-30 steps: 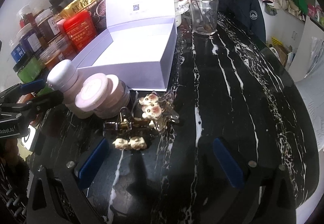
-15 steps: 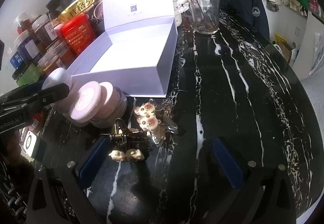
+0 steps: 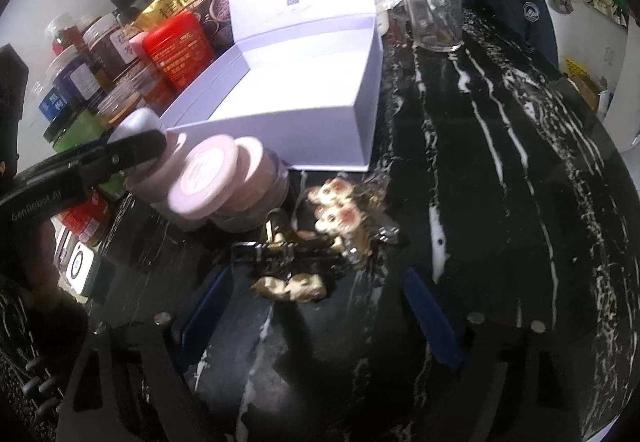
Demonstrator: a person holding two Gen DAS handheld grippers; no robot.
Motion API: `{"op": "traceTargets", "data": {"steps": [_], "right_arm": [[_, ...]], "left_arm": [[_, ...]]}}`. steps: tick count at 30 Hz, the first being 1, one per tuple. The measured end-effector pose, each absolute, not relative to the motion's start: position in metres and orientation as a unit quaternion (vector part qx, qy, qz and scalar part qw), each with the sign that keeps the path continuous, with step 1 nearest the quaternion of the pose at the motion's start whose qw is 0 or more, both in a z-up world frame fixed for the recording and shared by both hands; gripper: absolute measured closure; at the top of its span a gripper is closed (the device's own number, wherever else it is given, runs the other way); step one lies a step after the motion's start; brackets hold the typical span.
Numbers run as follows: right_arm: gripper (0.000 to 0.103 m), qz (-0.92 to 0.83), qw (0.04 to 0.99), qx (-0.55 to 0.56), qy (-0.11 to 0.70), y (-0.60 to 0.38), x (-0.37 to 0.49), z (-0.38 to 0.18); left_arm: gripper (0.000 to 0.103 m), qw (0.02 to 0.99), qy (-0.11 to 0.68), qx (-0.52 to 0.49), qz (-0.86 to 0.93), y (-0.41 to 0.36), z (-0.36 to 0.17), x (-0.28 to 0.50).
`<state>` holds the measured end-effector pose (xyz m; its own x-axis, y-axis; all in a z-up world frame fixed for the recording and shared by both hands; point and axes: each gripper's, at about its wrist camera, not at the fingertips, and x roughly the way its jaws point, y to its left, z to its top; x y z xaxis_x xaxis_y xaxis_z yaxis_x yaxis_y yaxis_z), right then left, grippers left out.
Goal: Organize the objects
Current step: 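Grasp the white dome-shaped item with the left tool, then grasp the gold flowered hair claw clip with the right tool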
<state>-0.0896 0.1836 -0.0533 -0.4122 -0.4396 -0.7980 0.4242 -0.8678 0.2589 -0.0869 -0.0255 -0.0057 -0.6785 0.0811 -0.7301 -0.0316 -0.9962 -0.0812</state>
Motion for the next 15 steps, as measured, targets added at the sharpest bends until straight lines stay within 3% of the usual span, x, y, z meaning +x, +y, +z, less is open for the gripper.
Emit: {"op": "traceTargets", "data": {"steps": [1, 3, 4, 15], "right_arm": [[0.017, -0.838, 0.261, 0.479, -0.007, 0.181, -0.088, -0.054], [0.032, -0.836, 0.265, 0.481, -0.004, 0.178, -0.086, -0.055], [0.034, -0.833, 0.268, 0.483, -0.004, 0.175, -0.086, -0.057], [0.038, -0.841, 0.270, 0.469, -0.001, 0.160, -0.088, -0.062]], "left_arm": [[0.054, 0.029, -0.032, -0.399, 0.916, -0.027, -0.005, -0.086], [0.054, 0.023, -0.034, -0.396, 0.917, -0.030, -0.004, -0.083], [0.054, 0.019, -0.034, -0.395, 0.918, -0.031, -0.003, -0.082], [0.054, -0.008, -0.049, -0.391, 0.919, -0.048, -0.001, -0.068]]}}
